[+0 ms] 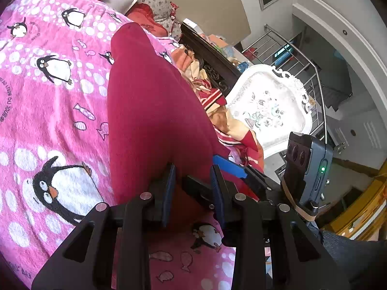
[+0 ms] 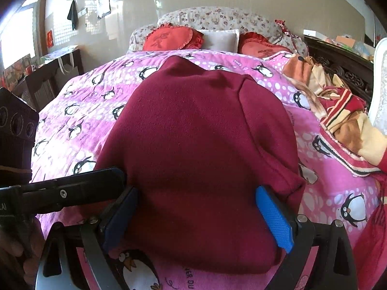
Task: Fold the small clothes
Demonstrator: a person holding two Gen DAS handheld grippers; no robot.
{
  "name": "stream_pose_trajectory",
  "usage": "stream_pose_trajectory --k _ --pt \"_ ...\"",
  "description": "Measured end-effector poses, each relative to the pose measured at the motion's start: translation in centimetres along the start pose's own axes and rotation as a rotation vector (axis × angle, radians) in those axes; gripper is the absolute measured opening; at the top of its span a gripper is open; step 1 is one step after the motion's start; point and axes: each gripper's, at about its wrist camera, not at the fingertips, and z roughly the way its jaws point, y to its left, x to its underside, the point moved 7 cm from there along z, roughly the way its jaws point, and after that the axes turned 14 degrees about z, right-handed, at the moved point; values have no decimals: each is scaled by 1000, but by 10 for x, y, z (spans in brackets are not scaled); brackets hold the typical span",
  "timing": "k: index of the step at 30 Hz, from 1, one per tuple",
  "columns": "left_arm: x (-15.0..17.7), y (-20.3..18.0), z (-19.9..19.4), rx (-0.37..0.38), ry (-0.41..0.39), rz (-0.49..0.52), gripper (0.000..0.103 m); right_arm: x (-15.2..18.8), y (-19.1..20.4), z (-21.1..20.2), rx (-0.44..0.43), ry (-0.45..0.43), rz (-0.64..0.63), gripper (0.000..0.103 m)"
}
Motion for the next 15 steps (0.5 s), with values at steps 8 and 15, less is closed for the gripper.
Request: stream_pose_trajectory --k 8,15 --pt "-8 -5 -12 9 61 -66 31 1 -6 -4 -67 -46 27 97" --pt "-54 4 -60 -136 -49 -34 80 -15 -15 -32 -269 -58 154 93"
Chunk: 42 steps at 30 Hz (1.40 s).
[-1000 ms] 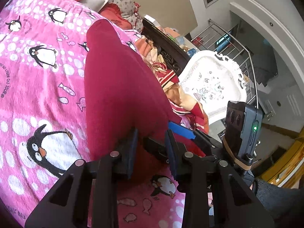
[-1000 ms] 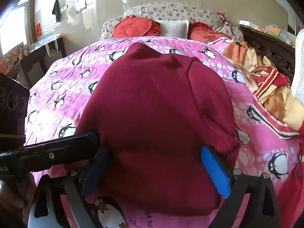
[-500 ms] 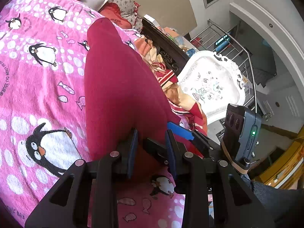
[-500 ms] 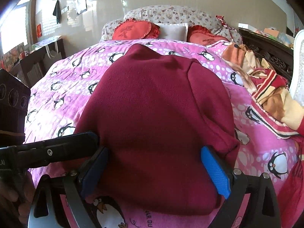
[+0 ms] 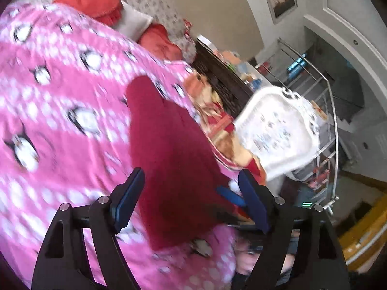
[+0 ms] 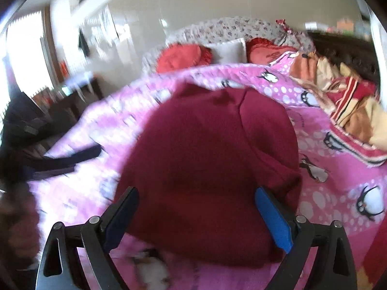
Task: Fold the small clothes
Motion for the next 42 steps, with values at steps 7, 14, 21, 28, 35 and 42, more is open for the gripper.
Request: stream_pose_trajectory --k 7,14,21,28,35,42 --pt "6 18 57 -8 159 -37 80 -37 -61 -61 -92 -142 272 94" --pt "28 19 94 -40 267 -43 82 -26 -78 -22 -220 -5 358 94" --pt "26 25 97 -9 209 -67 82 -37 -100 34 -299 114 461 94" --pt "24 28 97 -5 173 -67 82 -46 -95 44 -476 168 491 90" --pt "19 26 103 -50 220 -70 82 -41 -106 48 -417 155 538 59" --pt "16 17 101 -175 261 -32 56 -51 -79 38 -319 109 376 41"
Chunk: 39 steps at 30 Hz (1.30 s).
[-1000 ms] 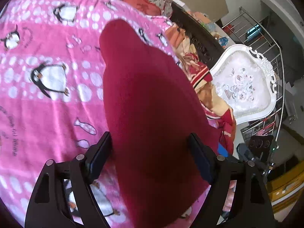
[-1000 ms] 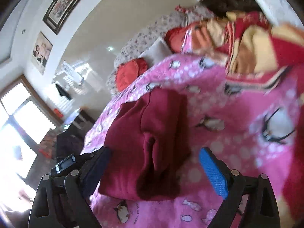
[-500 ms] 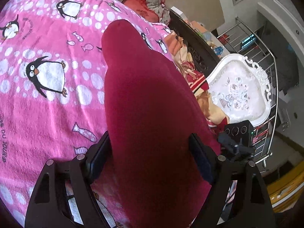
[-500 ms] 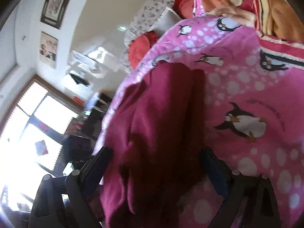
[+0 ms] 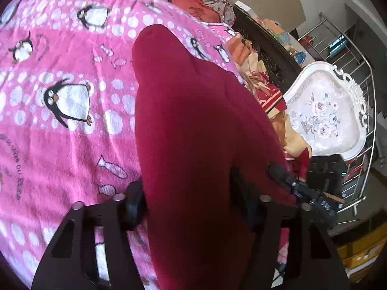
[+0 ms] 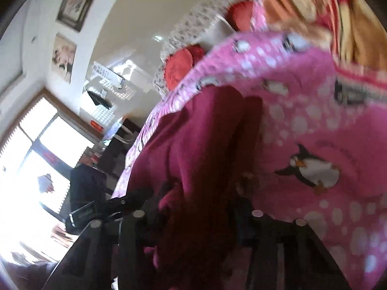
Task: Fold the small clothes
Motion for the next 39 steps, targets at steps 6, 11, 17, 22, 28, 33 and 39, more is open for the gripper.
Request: stream_pose_trajectory --k 6,11,17,22,28,33,39 --pt "6 -8 -31 -26 -40 38 52 8 50 -14 10 -28 -95 39" --pt "8 17 -88 -70 -111 42 52 24 97 8 -24 29 -119 39" --pt "2 80 -140 -158 -113 18 52 48 145 74 -69 85 -113 39" --pt "-10 114 -147 -218 -137 27 52 52 152 121 -91 89 -92 39" --pt "6 156 -92 -183 -78 -38 72 42 104 161 28 117 -97 45" --pt "15 158 -96 -104 -178 -52 76 38 80 154 -56 100 -6 50" --pt "20 162 -102 -81 -190 -65 77 44 81 149 -31 85 -20 50"
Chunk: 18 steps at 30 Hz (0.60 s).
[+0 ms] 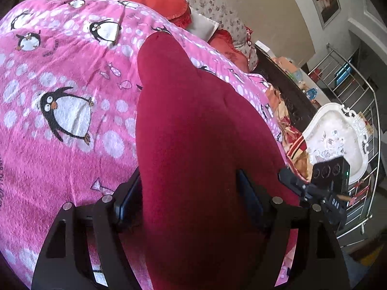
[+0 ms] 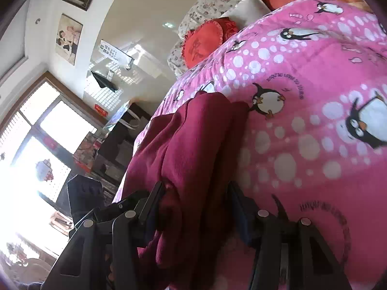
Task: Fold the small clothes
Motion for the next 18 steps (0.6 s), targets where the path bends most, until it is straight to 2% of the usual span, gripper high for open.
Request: stream_pose_trajectory --k 5,7,9,12,14,16,18 --pt "7 9 -12 26 -16 -26 76 17 -1 -29 31 -34 33 51" --pt "11 10 -19 16 -26 -31 77 21 8 -44 66 -46 -8 51" --pt "14 10 -26 17 -37 -41 76 21 34 -59 111 -83 -141 51" --pt "15 14 -40 -4 -72 -68 76 26 89 -65 138 -89 -430 51" --pt "14 16 -54 -47 -95 -72 76 37 116 -56 149 -44 -616 51" --pt "3 12 -74 -106 -150 -44 76 47 126 -43 153 2 -727 51" --pt "-12 3 -85 -129 -187 -11 76 54 122 -23 186 46 -794 51"
